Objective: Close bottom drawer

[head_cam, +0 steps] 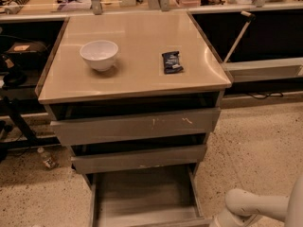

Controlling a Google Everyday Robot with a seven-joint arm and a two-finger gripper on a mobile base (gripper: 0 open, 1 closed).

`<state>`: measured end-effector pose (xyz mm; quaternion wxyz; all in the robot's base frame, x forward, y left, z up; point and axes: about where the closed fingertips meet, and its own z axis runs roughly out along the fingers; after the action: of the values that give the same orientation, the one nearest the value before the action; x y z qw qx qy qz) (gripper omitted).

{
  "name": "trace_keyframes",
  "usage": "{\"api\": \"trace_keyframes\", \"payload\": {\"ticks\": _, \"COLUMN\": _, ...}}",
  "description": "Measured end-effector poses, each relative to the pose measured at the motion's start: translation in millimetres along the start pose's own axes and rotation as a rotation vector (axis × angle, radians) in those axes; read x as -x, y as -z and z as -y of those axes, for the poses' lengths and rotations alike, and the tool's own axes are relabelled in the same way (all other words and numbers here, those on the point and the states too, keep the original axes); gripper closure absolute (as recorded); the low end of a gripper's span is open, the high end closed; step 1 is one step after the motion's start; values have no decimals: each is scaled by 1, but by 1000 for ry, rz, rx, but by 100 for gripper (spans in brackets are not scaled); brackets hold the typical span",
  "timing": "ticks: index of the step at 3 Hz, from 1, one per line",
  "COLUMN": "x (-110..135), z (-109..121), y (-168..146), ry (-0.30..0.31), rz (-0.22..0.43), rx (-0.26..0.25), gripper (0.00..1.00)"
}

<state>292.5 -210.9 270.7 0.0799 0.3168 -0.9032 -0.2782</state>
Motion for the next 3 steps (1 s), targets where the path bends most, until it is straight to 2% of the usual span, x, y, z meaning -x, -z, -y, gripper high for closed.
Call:
{"api": "trace_keyframes", "payload": {"ticks": 1, "x": 16, "z": 28, "y": -11, "ry": -44, "rz": 67, "rx": 8, "gripper": 100}}
{"api": "trace_keyframes", "payload": {"ticks": 3, "x": 37, "z": 66, "y": -30, "ry": -114, "rz": 125, "rx": 4, "gripper": 100}}
